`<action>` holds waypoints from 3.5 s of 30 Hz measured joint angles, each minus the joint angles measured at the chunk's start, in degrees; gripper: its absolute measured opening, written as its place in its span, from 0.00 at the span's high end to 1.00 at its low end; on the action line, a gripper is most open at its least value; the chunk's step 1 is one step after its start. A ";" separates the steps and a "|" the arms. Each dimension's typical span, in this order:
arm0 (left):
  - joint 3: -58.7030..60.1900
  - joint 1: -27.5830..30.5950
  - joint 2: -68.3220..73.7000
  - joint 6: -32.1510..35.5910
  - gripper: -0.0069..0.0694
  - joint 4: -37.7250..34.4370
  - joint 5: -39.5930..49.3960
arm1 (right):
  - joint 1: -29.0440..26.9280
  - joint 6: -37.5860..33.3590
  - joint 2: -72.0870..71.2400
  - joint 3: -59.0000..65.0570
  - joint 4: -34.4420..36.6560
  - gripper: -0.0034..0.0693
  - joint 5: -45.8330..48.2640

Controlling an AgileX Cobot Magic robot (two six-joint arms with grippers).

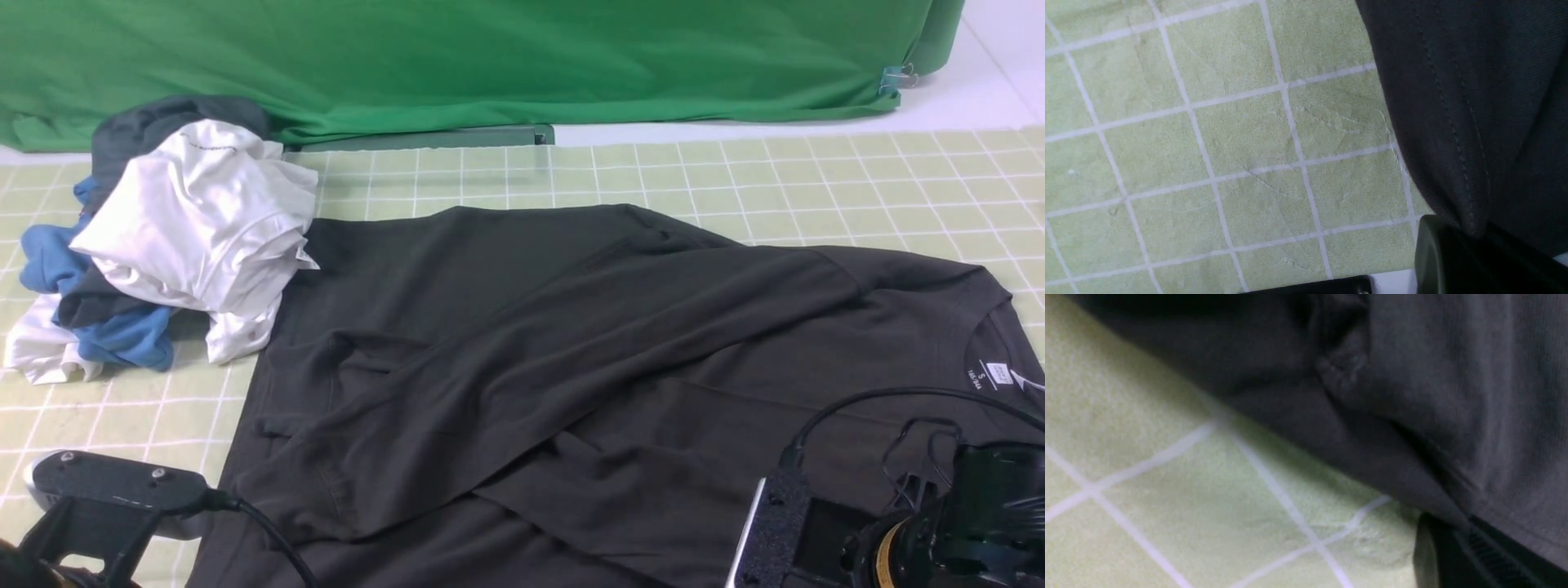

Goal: Fold a long-sleeved shirt over a green coffee tablecloth.
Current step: 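Grasp the near edge of the shirt at its hem and shoulder corners, then fold the black garment in half by bringing its near edge over to the far edge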

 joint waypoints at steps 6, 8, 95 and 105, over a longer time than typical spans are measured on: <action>0.00 0.00 -2.13 0.00 0.89 -0.23 1.32 | 0.00 0.00 -7.07 0.33 3.12 0.93 3.55; 0.00 0.00 -2.80 0.00 0.89 -0.64 1.43 | 0.00 0.00 -8.51 0.33 3.66 0.93 4.61; -64.84 33.40 61.54 10.63 0.36 3.84 -13.42 | -26.17 -15.33 30.64 -57.92 5.98 0.53 3.07; -72.36 33.65 56.89 17.43 0.54 5.42 -2.94 | -26.17 -10.82 22.21 -60.21 5.98 0.88 9.58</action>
